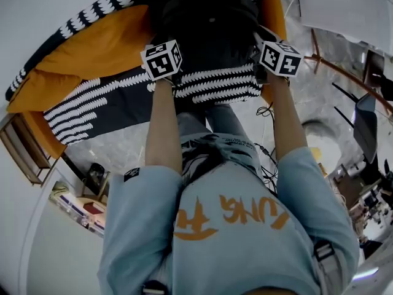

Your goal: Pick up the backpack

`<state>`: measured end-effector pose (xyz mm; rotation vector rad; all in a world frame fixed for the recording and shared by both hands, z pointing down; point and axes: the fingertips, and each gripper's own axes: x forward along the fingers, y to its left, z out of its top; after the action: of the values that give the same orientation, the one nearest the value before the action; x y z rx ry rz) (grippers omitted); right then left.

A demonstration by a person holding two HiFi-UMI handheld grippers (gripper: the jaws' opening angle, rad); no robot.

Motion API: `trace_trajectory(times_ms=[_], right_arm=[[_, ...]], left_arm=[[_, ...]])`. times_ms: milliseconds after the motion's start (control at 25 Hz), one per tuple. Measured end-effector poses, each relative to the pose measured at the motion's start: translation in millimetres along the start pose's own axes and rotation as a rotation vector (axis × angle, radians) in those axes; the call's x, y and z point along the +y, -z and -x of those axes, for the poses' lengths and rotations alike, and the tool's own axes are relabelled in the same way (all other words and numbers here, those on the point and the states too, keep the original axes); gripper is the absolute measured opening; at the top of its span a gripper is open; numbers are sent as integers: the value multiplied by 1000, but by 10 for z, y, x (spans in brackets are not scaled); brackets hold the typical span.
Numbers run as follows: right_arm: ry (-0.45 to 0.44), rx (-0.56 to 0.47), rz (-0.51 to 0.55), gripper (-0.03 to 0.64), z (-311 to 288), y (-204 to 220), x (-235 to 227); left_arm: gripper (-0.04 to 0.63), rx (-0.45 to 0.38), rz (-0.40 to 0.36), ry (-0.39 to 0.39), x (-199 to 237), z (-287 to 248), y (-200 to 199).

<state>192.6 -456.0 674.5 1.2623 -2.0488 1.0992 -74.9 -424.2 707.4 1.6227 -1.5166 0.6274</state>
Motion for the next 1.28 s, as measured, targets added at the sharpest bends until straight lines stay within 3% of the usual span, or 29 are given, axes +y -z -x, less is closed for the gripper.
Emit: trace_trajectory(times_ms=[440,600,800,1280], right_arm=[[84,-122,-114,80,651,499,342],[108,-150,-78,74,851,654,463],[119,-190,-72,72,1091,786,707],[124,-310,-88,69,1723,663,1247]], left_arm=[[71,-40,41,49,-19,722,480],[66,-37,37,113,8,906,630],[64,-42,55,127,87,1197,797],[64,-181,3,166,156,1997,467]])
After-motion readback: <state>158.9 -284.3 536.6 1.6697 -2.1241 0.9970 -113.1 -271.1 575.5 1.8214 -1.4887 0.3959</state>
